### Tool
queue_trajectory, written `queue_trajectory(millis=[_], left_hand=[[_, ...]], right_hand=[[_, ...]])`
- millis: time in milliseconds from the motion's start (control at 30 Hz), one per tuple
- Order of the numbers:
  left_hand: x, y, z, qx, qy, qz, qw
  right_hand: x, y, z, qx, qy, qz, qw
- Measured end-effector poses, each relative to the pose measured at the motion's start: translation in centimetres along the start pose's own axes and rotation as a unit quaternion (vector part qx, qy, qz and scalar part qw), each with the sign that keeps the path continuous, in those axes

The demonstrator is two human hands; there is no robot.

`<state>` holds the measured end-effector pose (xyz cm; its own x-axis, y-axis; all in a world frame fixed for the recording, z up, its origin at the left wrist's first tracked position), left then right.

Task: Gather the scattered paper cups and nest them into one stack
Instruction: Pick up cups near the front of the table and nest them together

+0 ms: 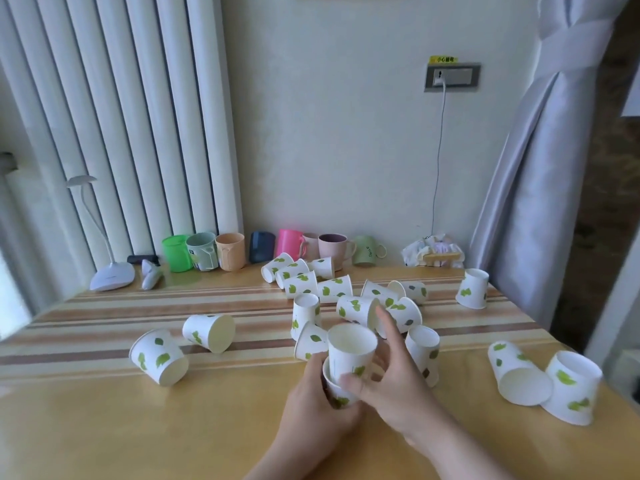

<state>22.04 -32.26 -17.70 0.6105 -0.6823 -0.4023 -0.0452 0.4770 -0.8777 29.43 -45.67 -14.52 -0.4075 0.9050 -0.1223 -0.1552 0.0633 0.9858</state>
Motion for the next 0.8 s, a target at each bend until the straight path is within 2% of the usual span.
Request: queue_trajectory(millis=[100, 200, 333, 400, 500, 567, 667, 733, 800], left_hand=[[-1.5, 0.5, 1.1, -0.003, 0.008, -0.004, 1.000], [-4.5, 1.5, 2.8, -0.009, 0.004, 0.005, 1.000], [-6.8, 3.0, 3.4, 0.003, -0.006, 0.019, 1.000], [-7.0, 3.4, 3.2, 0.007, -0.011, 0.010, 1.000], [-6.8, 3.7, 3.5, 0.017, -0.004, 0.001, 1.000], [-6.9, 3.9, 3.6, 0.016, -0.005, -0.005, 1.000], [-7.0, 4.3, 3.6, 0.012, -0.008, -0.011, 1.000], [-7.0, 4.5, 3.9, 0.008, -0.008, -0.013, 1.000], [-6.9, 4.5, 4.2, 0.010, -0.013, -0.013, 1.000]], right_hand=[[-0.7, -0.8, -0.2, 0.000, 0.039, -0.011, 0.999], [-1.4, -1.5, 1.0, 0.019, 0.014, -0.015, 1.000], [1.6, -1.1, 3.9, -0.031, -0.020, -0.146, 0.989], [3.5, -1.1, 5.5, -0.054, -0.011, -0.207, 0.977], [6.1, -1.5, 7.2, -0.095, 0.030, -0.329, 0.939], [6.5, -1.9, 7.6, -0.103, 0.038, -0.353, 0.929], [4.4, -1.2, 6.9, -0.104, 0.001, -0.280, 0.954], [1.9, -0.8, 6.4, -0.063, -0.047, -0.145, 0.986], [0.6, -0.1, 6.2, -0.051, -0.069, 0.011, 0.996]])
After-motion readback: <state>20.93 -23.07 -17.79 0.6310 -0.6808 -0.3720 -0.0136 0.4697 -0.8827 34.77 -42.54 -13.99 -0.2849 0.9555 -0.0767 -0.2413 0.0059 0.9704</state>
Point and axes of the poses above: each hand's wrist, its own z-axis towards the middle knuckle, its own x-axis out of the palm, y = z × x, the point moved 8 cm from there along z, towards the middle knuckle, and after that the axes turned 10 degrees about -y, right-handed, at the moved point
